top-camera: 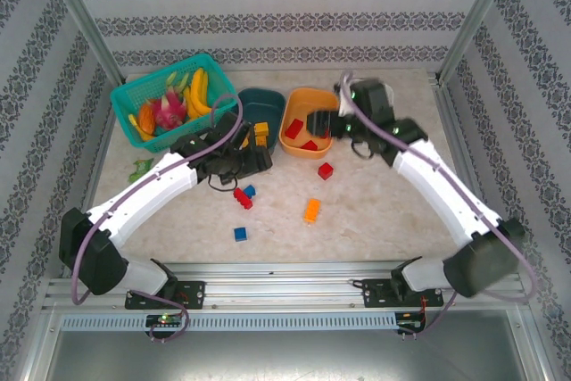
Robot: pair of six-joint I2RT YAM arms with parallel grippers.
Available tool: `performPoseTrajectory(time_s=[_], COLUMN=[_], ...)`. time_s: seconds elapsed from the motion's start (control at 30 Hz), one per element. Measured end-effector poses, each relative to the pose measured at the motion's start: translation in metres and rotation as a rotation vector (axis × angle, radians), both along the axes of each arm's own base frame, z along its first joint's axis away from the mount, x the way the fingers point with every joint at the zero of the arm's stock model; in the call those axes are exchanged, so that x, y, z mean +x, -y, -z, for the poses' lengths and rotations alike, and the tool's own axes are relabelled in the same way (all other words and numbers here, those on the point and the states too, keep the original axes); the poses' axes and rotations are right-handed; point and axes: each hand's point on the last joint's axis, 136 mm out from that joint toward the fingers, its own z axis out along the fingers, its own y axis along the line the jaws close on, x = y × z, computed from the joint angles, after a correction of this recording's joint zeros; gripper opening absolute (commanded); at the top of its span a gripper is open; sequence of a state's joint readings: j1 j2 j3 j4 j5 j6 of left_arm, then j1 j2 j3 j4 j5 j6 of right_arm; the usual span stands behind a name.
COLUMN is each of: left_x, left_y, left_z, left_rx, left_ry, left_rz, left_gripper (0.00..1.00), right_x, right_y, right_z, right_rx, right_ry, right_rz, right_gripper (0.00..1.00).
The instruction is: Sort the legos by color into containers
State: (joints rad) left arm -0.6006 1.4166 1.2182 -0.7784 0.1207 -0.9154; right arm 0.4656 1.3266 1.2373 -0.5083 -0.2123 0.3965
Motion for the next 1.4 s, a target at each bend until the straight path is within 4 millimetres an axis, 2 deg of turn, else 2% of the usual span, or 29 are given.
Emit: performPoseTrajectory(time_s=[0.1, 0.17, 0.23, 0.33, 0.67, 0.93, 1.27, 1.4], left_x=[-0.020, -0.030, -0.034, -0.031, -0.020, -0.019, -0.017, -0.021], left_y=[-0.012, -0.017, -0.019, -0.016, -0.012, -0.015, -0.024, -0.032], left_z=[0.041, 0.064, 0.079, 0.092, 0.124, 0.149, 0.148, 0.132], left_rx=[0.040, 0.065, 0.085, 0.097, 0.130, 0.179, 0.222, 0.236], left_ry=[-0.116, -0.178, -0.218, -0.245, -0.276, -0.312, -0.293, -0.271], left_rz=[-0.043, -0.066, -0.082, -0.099, -0.144, -0.159, -0.179, -0.186], left_gripper=[0.77, 0.77, 0.76, 0.72, 0.58, 0.39, 0.26, 0.25], right_x=[-0.058, -0.094, -0.118, -0.138, -0.141, -0.141, -0.139, -0.134], right_y=[-0.019, -0.027, -0.031, -0.031, -0.031, -0.031, -0.033, -0.036], right_z=[0.050, 0.075, 0.088, 0.096, 0.092, 0.092, 0.103, 0.096], right_rx=[0.033, 0.051, 0.075, 0.107, 0.129, 0.128, 0.108, 0.113], right_ry=[-0.117, -0.186, -0.227, -0.261, -0.244, -0.244, -0.280, -0.267], right_rz=[-0.117, -0.192, -0.246, -0.279, -0.290, -0.290, -0.286, -0.288], right_gripper=[0.91, 0.92, 0.92, 0.92, 0.92, 0.92, 0.91, 0.90])
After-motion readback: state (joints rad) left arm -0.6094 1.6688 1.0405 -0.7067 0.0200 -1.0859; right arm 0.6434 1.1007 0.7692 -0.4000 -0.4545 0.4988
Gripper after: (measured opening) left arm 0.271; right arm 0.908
